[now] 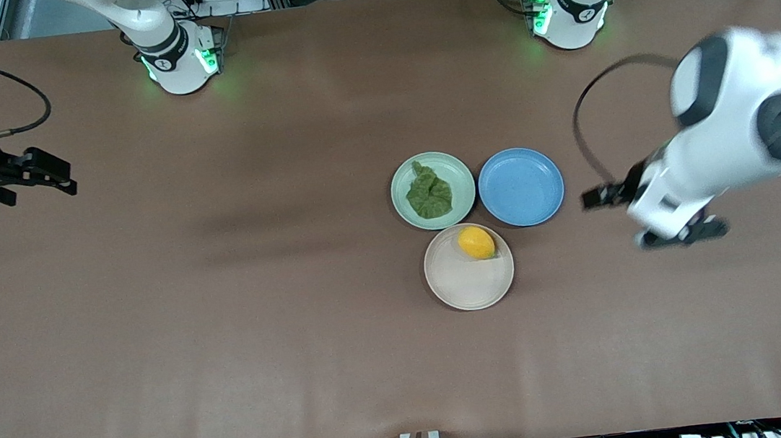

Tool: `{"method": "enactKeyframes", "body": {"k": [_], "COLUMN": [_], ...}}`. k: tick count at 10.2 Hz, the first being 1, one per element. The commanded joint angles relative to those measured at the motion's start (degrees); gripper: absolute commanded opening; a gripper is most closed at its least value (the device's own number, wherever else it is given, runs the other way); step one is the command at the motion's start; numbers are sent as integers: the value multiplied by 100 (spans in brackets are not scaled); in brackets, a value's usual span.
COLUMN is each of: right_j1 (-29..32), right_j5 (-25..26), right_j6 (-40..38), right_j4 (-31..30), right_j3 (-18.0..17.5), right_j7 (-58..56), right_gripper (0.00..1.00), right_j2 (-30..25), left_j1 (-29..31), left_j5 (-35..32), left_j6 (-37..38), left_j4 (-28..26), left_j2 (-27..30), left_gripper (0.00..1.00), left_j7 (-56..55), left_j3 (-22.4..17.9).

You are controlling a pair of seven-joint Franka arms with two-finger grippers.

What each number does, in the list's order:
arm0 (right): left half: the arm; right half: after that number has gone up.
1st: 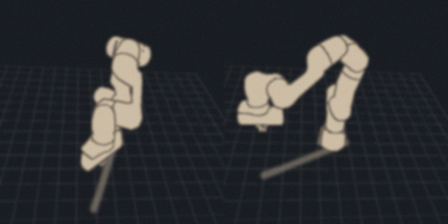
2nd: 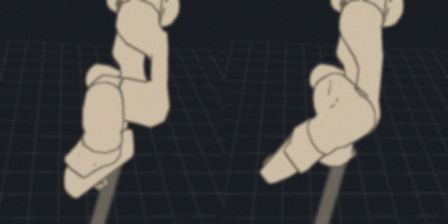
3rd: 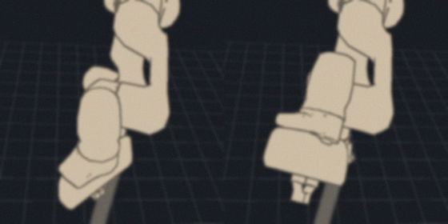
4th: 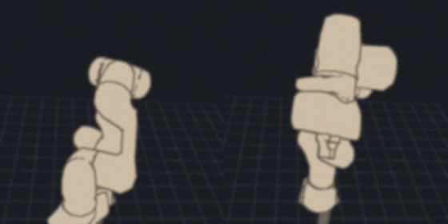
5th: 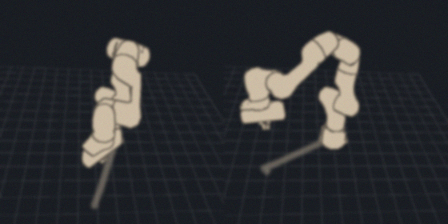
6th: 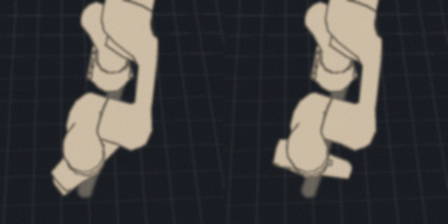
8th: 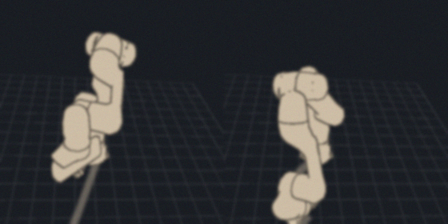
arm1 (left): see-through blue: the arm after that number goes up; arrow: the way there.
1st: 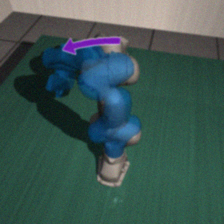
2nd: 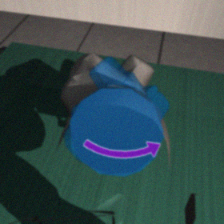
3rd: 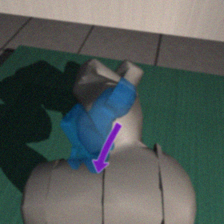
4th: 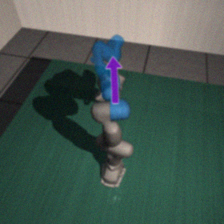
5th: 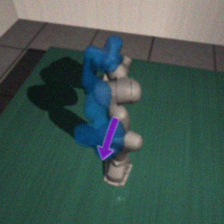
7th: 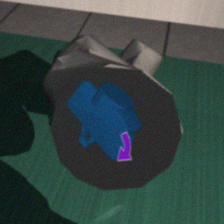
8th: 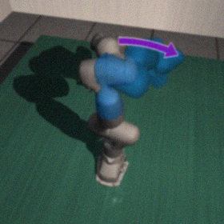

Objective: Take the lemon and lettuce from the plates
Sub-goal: 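Reach the left gripper toward the lemon while the right gripper approaches the lettuce, then grasp the lemon with the left gripper while the right gripper grasps the lettuce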

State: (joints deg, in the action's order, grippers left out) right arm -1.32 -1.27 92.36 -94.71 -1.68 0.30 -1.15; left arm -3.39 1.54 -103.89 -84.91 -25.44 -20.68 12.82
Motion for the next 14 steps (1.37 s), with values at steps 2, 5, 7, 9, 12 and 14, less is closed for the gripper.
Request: {"method": "enactKeyframes", "body": {"k": [2,5,7,9,12,14], "right_j1": [-622,-1772,-2240,-2730,-3557,-4050], "right_j5": [4,-5,-144,-207,-119,108], "right_j6": [133,745,1291,2106,2900,3252], "right_j4": [-12,40,242,322,522,918], "right_j3": [9,-8,-183,-359,-360,-342], "right_j7": [653,2616,3378,4595,6257,7243], "right_gripper": [100,100,100,100,100,100], "right_j2": [324,1035,1711,2318,3039,3619], "left_j1": [-389,-908,-979,-1259,-1296,-1383], "left_j5": [57,30,83,22,48,65], "left_j6": [-1024,-1371,-1371,-1388,-1406,-1502], "left_j4": [467,415,388,370,318,318], "left_j2": [-768,-1025,-1129,-1410,-1587,-1806], "left_gripper": [100,100,100,100,100,100], "left_j7": [-838,-2277,-3314,-4842,-5130,-5139], "left_j3": [1,-34,-26,-25,-25,-25]}}
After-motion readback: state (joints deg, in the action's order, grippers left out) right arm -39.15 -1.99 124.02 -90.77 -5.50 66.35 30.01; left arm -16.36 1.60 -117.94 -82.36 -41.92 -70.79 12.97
